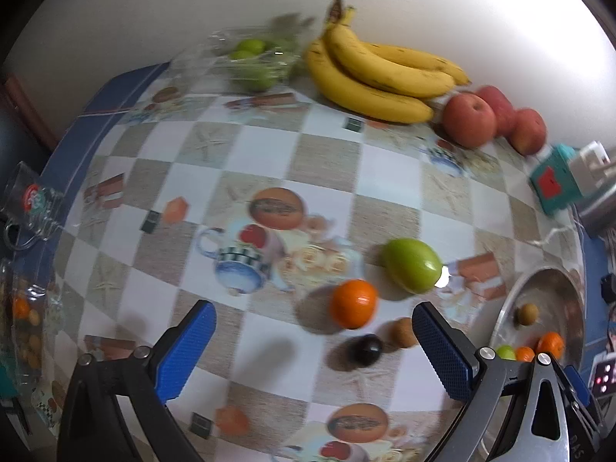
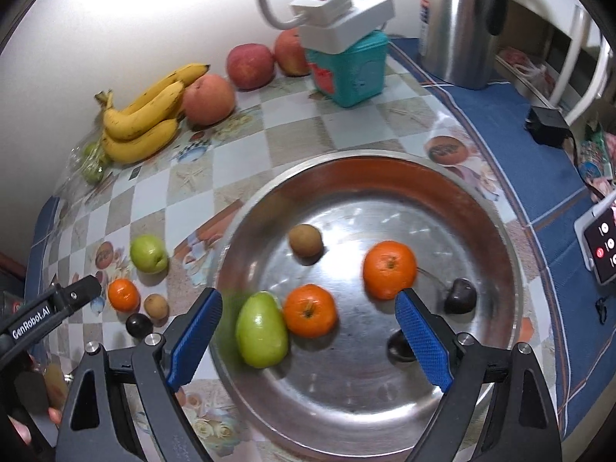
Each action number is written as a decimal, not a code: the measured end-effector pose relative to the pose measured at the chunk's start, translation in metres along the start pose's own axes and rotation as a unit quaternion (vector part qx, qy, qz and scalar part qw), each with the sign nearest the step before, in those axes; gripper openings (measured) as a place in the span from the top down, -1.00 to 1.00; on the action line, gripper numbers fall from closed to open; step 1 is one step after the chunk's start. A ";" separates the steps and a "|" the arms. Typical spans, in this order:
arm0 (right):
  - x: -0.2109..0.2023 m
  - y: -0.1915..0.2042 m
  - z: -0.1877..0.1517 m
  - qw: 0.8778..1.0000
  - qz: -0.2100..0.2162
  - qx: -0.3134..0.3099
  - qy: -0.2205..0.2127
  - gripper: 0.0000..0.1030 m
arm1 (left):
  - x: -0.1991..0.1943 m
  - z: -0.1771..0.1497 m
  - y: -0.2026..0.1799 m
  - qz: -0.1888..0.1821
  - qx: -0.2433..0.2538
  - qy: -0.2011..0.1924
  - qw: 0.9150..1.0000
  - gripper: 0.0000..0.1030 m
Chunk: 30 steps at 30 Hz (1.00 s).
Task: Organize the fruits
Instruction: 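Lower both open tools toward the brown kiwi and dark plum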
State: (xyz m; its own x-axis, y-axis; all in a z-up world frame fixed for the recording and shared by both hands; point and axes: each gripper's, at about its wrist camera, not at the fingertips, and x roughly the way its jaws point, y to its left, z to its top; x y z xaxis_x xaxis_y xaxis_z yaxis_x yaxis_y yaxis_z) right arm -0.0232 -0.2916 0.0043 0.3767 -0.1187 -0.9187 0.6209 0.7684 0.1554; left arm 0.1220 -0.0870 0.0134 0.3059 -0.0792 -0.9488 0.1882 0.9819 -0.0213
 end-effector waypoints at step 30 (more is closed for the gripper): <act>0.019 0.104 -0.016 0.989 0.119 -0.087 -0.002 -0.72 | 0.016 0.002 0.066 -0.029 -0.090 0.034 0.995 -1.00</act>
State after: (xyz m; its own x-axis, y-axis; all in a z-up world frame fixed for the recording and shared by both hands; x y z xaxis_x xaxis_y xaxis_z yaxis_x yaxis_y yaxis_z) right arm 0.0371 -0.2041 -0.0027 0.5014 0.0763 -0.8619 0.3859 0.8718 0.3017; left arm 0.1418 -0.0237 -0.0027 0.2349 -0.1300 -0.9633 0.0308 0.9915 -0.1263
